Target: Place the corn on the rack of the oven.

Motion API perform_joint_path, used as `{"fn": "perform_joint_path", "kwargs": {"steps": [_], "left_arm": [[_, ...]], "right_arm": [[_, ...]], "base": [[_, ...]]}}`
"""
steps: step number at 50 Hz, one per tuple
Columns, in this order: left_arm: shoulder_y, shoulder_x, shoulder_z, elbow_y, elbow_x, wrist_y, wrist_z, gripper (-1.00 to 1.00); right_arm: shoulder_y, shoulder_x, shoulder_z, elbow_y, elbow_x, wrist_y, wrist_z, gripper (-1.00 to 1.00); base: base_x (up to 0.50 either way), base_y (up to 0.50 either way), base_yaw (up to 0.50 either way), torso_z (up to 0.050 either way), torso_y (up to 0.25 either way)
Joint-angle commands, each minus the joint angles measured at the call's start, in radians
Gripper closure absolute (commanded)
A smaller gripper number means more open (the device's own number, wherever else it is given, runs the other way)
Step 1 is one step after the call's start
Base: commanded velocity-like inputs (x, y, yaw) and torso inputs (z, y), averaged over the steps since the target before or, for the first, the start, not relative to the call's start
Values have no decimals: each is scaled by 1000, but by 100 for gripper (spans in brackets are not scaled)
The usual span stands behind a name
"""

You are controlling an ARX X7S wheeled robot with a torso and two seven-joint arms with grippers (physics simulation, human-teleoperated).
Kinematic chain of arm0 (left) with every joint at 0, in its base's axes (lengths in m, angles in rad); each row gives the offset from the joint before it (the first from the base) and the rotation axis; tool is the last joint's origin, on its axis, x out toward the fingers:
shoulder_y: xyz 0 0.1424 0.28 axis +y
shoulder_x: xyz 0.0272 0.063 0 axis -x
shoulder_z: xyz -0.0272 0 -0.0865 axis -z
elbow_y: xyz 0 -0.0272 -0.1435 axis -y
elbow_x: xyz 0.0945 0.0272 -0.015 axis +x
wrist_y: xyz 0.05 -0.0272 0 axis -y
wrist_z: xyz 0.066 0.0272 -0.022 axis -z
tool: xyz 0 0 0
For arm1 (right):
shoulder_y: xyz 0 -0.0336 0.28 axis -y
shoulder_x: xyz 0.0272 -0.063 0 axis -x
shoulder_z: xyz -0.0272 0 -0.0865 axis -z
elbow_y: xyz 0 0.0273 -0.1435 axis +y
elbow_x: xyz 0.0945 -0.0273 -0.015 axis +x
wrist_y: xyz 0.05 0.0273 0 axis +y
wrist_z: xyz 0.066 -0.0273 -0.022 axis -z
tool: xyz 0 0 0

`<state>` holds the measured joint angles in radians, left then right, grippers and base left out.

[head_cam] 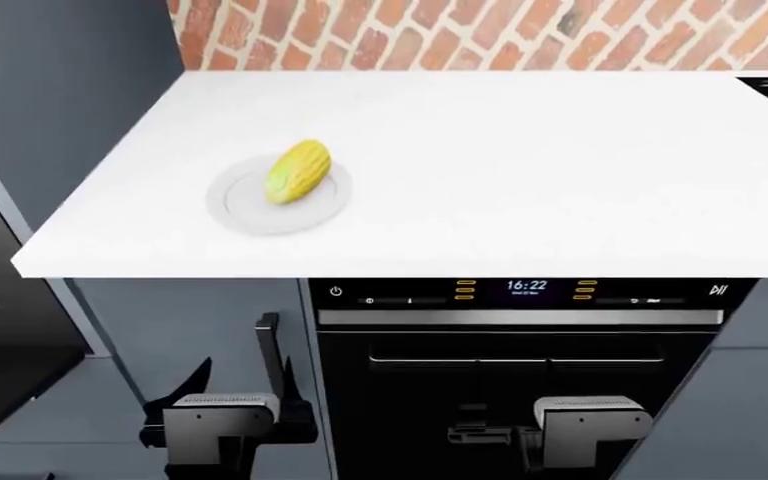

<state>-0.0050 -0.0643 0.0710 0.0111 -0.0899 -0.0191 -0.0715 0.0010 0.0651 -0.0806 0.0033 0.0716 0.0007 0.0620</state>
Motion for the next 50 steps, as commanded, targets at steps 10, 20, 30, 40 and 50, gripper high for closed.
{"fn": "perform_joint_path", "kwargs": {"steps": [10,20,30,40,50], "left_arm": [[-7,-24,33,-7,-25,0,-28,-100],[-9,-35,46,-7,-38,2,-41,-100],[4,-65,25,269,-203,-251,-50,-100],[-302,-188,-131,896,-643,-1033,-207,-100],[-753,-134,-383,763,-1113,-1480,-470,-100]], "right_arm": [[4,24,-25,7,32,-2,28,-100],[7,34,-38,5,46,1,42,-100],[-9,47,-41,-199,49,160,108,-100],[386,201,3,-1050,420,1210,325,-100],[966,501,76,-834,1841,1332,1368,-100]], "base": [[0,0,0,50,0],[0,0,0,50,0],[0,0,0,40,0],[0,0,0,0,0],[0,0,0,0,0]]}}
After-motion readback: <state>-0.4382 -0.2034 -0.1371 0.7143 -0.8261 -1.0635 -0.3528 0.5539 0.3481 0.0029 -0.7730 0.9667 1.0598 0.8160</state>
